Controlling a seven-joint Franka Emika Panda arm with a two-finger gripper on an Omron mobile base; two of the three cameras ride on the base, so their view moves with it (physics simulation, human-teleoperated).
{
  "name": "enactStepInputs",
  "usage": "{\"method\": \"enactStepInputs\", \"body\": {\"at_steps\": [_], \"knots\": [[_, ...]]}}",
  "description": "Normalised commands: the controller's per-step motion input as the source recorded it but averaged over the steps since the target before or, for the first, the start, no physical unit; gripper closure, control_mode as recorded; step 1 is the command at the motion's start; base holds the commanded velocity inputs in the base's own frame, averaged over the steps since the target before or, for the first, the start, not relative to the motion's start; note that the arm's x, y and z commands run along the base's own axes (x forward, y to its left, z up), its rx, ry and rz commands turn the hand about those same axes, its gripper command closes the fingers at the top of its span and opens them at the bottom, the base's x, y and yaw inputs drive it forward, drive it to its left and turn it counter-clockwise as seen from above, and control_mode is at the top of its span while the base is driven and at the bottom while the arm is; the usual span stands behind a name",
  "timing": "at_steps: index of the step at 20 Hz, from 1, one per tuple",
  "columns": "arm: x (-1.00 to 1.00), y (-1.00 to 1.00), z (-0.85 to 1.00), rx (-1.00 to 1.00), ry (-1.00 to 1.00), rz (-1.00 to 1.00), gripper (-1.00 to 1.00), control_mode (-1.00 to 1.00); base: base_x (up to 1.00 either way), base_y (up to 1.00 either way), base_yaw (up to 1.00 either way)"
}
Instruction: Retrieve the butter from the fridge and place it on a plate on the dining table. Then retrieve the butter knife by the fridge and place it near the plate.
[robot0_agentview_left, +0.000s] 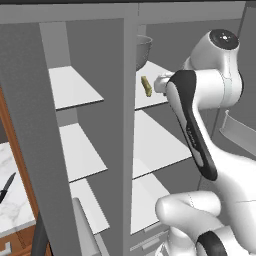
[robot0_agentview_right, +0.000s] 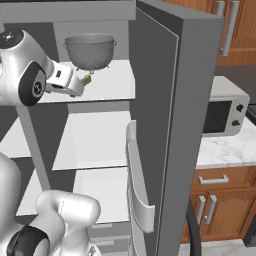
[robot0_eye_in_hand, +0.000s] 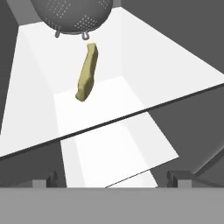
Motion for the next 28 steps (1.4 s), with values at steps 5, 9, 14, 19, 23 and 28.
{"method": "enactStepInputs", "body": {"at_steps": [5, 9, 14, 19, 23, 28], "knots": [[0.39, 0.02, 0.0, 0.0, 0.03, 0.0, -1.0, -1.0, 0.0, 0.0, 0.0], [0.38, 0.0, 0.0, 0.0, 0.0, 0.0, -1.0, -1.0, 0.0, 0.0, 0.0], [0.48, 0.0, 0.0, 0.0, 0.0, 0.0, -1.0, -1.0, 0.0, 0.0, 0.0], [0.45, 0.19, 0.0, 0.0, 0.0, 0.0, -1.0, -1.0, 0.0, 0.0, 0.0], [0.43, 0.07, -0.1, 0.0, -0.01, 0.0, -1.0, -1.0, 0.0, 0.0, 0.0], [0.41, 0.0, -0.29, 0.0, 0.0, 0.0, -1.0, -1.0, 0.0, 0.0, 0.0]]}}
